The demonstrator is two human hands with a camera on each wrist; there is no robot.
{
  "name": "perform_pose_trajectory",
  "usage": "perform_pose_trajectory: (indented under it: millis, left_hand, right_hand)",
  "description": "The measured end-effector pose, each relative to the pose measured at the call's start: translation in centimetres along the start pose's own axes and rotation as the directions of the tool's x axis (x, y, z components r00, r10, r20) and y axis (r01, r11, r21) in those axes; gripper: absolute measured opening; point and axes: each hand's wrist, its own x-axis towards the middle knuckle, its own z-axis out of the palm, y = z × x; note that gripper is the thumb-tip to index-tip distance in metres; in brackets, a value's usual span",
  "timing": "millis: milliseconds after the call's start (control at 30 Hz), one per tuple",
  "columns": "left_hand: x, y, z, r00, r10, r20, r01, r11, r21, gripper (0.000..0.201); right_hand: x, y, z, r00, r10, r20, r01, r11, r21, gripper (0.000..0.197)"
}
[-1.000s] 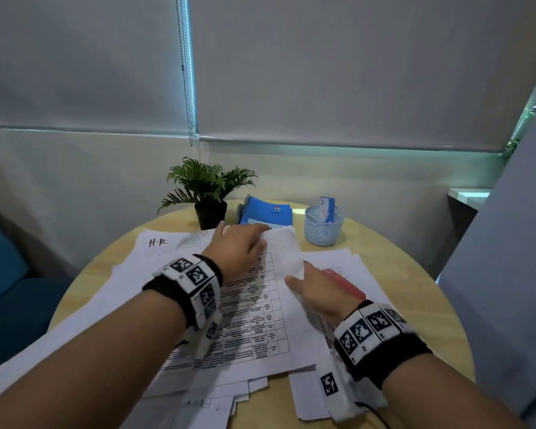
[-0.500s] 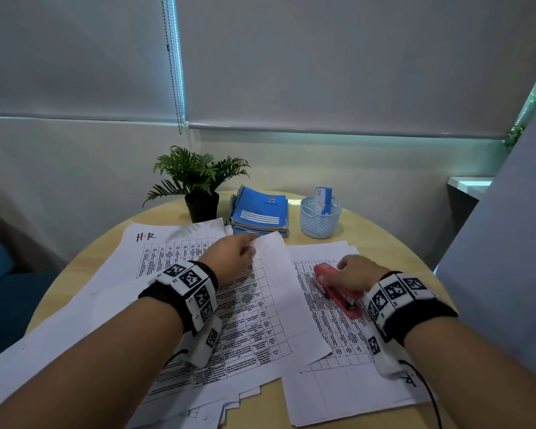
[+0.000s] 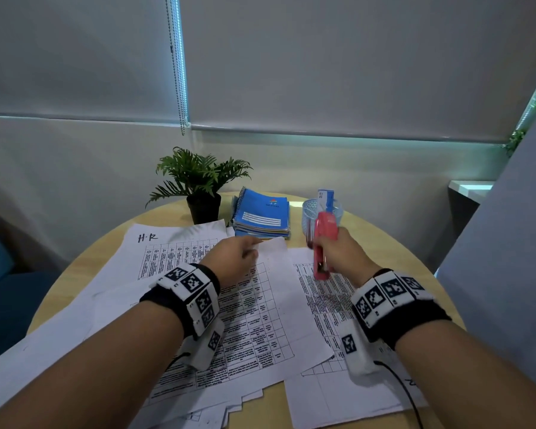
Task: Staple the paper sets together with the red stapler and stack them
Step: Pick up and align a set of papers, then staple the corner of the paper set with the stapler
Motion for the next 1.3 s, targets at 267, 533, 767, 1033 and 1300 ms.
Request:
perform_pose_trajectory:
  millis: [267, 533, 767, 1033, 1300]
  left_hand:
    - [-0.2, -0.3, -0.3, 0.999, 0.025, -0.024, -0.026, 0.999, -0.047, 0.036]
    - [-0.2, -0.6, -0.4, 0.999, 0.043, -0.021, -0.044, 0.995, -0.088, 0.033]
    - [-0.5, -0.1, -0.5, 0.996, 0.091, -0.025, -0.093, 0.992, -0.084, 0.032]
    - [-1.4, 0.9, -0.6, 0.989, 0.146, 0.000, -0.146, 0.989, -0.017, 0.029]
    - [-1.5, 0.9, -0.4, 0.987, 0.161, 0.010, -0.161, 0.987, -0.008, 0.028]
  right_hand:
    - [-0.8, -1.4, 2.7, 0.901, -0.046, -0.431, 0.221, 0.904, 0.366, 0.044]
    - [-1.4, -1.6, 6.5, 0.914, 0.041, -0.403, 0.142, 0.899, 0.414, 0.060]
    - [-0.9, -2.3, 7.8, 0.911, 0.067, -0.407, 0.121, 0.900, 0.418, 0.050]
    - [-0.2, -2.0, 8.3, 0.885, 0.138, -0.445, 0.107, 0.870, 0.481, 0.045]
    - [-0.2, -2.1, 8.2, 0.872, 0.122, -0.475, 0.159, 0.846, 0.509, 0.027]
